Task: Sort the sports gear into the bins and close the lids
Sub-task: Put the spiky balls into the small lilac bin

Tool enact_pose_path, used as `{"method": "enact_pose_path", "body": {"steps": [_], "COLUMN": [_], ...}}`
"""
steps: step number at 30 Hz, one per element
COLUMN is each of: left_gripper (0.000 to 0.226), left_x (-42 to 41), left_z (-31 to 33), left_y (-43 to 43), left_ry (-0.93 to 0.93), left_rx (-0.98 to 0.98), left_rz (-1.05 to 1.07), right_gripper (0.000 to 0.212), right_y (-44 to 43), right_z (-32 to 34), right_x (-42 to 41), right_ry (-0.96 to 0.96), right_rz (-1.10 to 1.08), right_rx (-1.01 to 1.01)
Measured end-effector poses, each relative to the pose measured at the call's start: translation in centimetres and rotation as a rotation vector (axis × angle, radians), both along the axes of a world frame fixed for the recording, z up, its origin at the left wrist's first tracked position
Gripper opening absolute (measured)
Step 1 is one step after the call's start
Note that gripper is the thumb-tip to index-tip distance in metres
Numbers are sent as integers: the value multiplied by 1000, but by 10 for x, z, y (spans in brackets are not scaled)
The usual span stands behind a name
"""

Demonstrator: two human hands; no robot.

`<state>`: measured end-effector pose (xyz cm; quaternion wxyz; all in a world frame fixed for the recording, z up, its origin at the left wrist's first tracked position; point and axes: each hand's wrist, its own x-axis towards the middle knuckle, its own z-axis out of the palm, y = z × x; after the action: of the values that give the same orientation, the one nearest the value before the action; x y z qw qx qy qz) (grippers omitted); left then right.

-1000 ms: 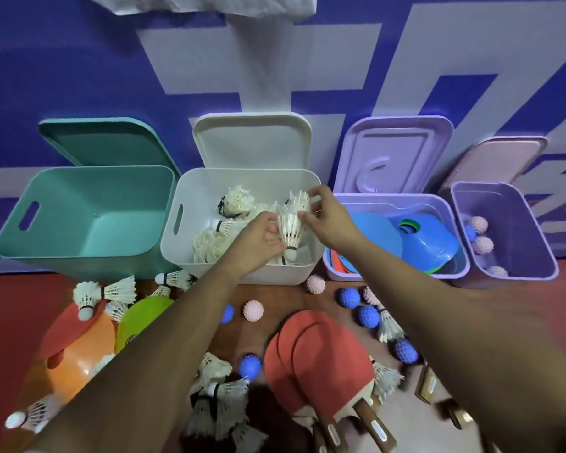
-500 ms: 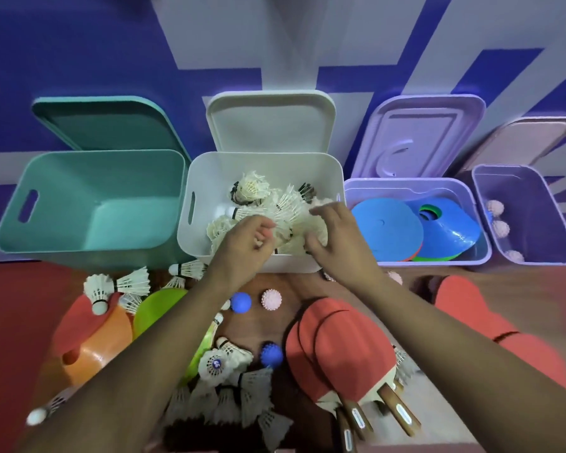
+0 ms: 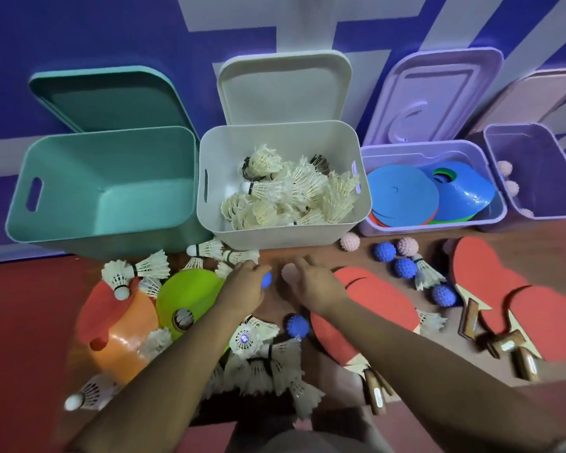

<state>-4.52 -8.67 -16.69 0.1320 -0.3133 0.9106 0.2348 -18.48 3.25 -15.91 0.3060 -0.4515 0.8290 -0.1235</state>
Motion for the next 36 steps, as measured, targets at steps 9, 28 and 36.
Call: {"method": "enact_pose_path", "body": {"steps": [9, 28, 36], "left_gripper": [52, 39, 46], "left_x": [-5, -49, -202], "left_z": [-27, 87, 135], "left_y": [-7, 50, 130], "left_ry": [-185, 641, 694], "left_rx": [-239, 768, 700], "left_rz": [-127, 493, 337], "right_gripper": [42, 23, 20], "right_y": [-17, 83, 181], "right_z": [-61, 89, 119], "right_x": [16, -68, -212], "right_ry": [195, -812, -719], "right_rz": [81, -802, -815], "right_rx": [18, -587, -636]}}
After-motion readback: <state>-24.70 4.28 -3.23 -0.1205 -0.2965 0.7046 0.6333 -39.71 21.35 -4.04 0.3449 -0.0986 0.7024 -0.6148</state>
